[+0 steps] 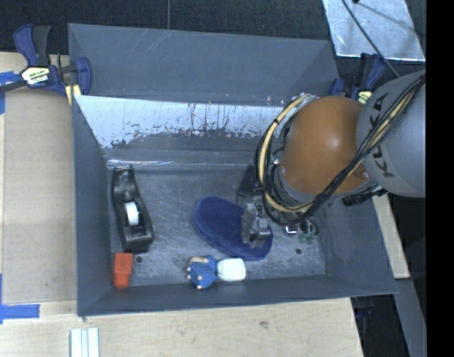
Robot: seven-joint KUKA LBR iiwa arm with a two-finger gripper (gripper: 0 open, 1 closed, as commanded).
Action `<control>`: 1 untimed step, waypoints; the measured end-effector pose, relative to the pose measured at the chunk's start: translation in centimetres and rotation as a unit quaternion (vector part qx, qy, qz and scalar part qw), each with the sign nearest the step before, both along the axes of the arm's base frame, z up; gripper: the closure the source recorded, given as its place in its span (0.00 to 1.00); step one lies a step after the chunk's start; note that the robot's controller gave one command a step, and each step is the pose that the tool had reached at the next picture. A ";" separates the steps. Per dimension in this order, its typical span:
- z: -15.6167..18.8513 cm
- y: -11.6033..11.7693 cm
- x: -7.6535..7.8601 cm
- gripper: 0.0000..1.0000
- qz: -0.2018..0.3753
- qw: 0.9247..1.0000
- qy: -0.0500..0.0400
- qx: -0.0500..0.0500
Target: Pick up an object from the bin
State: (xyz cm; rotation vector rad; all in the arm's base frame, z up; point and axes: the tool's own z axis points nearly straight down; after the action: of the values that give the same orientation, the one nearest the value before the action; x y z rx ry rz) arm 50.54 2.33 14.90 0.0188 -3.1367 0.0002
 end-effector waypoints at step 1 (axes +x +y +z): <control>0.4 0.0 0.2 0.00 0.000 1.000 -0.004 0.000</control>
Offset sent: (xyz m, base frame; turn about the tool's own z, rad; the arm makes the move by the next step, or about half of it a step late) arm 0.0000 0.0000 0.0000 0.0000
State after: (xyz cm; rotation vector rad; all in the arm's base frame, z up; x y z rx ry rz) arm 50.71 2.34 15.32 0.0184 -3.1443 -0.0004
